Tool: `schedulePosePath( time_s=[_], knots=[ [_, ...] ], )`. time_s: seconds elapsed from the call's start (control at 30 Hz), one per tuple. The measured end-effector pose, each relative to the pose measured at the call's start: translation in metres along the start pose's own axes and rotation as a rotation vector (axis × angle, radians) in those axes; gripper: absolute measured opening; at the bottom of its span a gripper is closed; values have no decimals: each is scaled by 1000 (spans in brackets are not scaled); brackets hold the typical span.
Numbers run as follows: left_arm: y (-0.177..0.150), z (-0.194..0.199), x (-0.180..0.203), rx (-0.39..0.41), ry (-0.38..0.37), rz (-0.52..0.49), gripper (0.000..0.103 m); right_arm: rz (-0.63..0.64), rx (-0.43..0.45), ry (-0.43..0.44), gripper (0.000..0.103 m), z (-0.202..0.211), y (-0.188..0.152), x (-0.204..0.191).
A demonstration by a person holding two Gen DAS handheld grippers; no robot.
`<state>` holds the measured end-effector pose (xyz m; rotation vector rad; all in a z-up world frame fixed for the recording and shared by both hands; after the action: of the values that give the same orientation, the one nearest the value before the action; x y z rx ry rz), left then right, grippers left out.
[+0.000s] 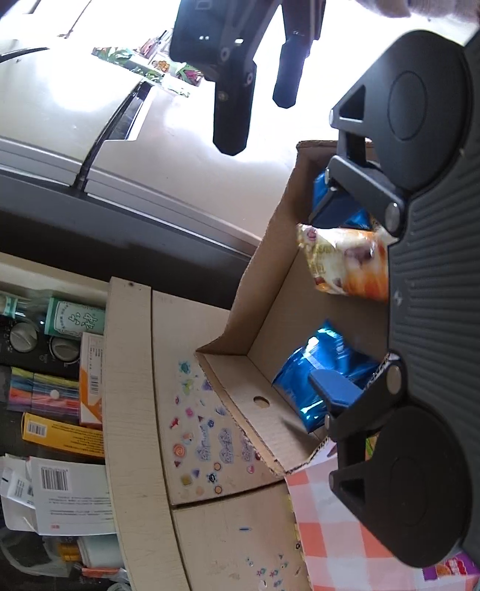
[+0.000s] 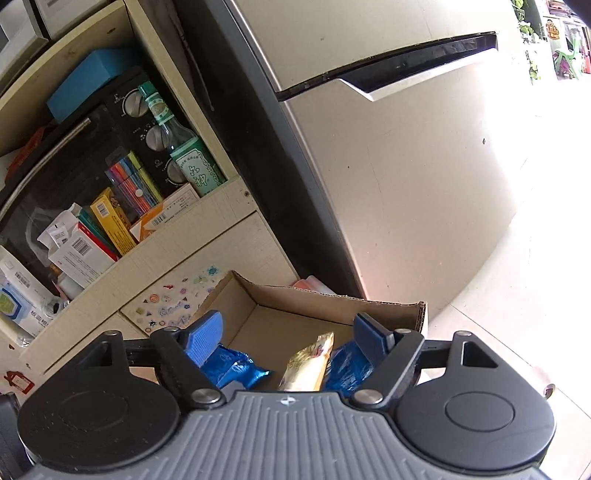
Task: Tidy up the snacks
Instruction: 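Open both tools over the cardboard box to drop the yellow and blue bags, then lower the left tool to the purple crispy bag while the right reaches the white Americ packet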
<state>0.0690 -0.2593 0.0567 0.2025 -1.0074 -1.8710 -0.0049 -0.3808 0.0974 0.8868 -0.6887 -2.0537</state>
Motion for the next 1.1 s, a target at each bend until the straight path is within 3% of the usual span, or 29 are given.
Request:
schedulePosePath(
  time_s=[0.37,0.9,1.1],
  knots=[
    [-15,28,-31,-65,50,1,84,105,-48,58,87,-3,-9,-22],
    [-24,78,-123,-76,156,64,87,260,-148,185,90,-16,-40,-70],
    [-31,81,-156,-89,182,139,88,345,-190,248,90,-18,-60,-92]
  ],
)
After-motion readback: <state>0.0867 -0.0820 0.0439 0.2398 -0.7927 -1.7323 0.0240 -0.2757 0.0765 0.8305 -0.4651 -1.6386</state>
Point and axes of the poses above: each gripper's, at about its wrist camera, not at the fingertips, and z roughly against the way its jaws point, x to its right, y to its top, the point moved 7 cm from there along -z, roughly the way its jaws point, and after that the axes turned 4 degrees about z, right-handed, at the moved point
